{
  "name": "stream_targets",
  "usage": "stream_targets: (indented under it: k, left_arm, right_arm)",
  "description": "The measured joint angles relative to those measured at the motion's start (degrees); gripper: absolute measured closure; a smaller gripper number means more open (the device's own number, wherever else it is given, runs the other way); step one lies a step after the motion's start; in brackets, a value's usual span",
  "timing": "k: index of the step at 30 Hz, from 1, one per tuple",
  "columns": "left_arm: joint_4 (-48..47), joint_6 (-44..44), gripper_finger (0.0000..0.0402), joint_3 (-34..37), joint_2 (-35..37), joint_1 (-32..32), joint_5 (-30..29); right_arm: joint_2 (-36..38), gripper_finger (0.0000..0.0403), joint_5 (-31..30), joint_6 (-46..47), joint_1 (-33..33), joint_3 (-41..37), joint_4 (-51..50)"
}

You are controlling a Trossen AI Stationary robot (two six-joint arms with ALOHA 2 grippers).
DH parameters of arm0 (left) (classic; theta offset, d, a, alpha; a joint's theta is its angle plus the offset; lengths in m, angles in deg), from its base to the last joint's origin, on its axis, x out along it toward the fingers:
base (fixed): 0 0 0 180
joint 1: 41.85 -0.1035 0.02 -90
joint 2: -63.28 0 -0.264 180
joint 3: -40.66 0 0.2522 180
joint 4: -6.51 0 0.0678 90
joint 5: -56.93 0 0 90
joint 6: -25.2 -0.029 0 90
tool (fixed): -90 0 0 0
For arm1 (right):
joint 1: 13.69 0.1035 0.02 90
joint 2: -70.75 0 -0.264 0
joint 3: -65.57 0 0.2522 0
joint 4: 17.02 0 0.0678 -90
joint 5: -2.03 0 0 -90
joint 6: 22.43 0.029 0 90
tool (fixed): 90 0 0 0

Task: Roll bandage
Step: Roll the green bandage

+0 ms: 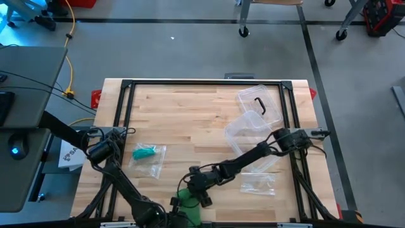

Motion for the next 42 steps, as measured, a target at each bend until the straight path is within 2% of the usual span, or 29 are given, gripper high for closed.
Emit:
stream_targets:
  k: [5, 8, 18, 23, 26, 34, 42]
  left_arm:
    - [-0.85, -1.08, 0.0401, 0.0, -0.01, -0.65, -0.07]
    - [-2.31, -1.07, 0.0401, 0.0, 0.0, -1.18, -0.37]
    - [-2.25, 1.18, 0.0401, 0.02, -5.0, -0.15, 1.4]
    - [-4.58, 3.23, 0.0401, -0.15, -5.79, 1.05, -1.06]
    - [-6.63, 2.9, 0.0401, -0.09, -5.59, 0.92, -3.14]
    - [-7.39, 0.12, 0.0401, -0.09, -5.53, -0.25, -2.68]
    - [-7.62, 1.89, 0.0394, -0.07, -5.48, -2.28, -2.96]
  right_arm:
    - [0.77, 0.032, -0.64, 0.42, -2.33, 0.0, -0.34]
    - [1.46, 0.0363, -1.49, 1.13, -5.11, -0.01, -1.16]
    - [2.2, 0.0364, -0.06, 6.89, -16.09, 0.0, -5.43]
    - [2.61, 0.0364, -0.05, 7.88, -19.1, 0.0, -6.12]
    - [2.61, 0.0362, 0.3, 7.96, -19.2, 0.0, -6.76]
    - [2.68, 0.0354, -1.7, 8.59, -16.06, 0.0, -7.08]
    - [2.68, 0.0352, -1.78, 9.44, -15.38, 0.0, -6.86]
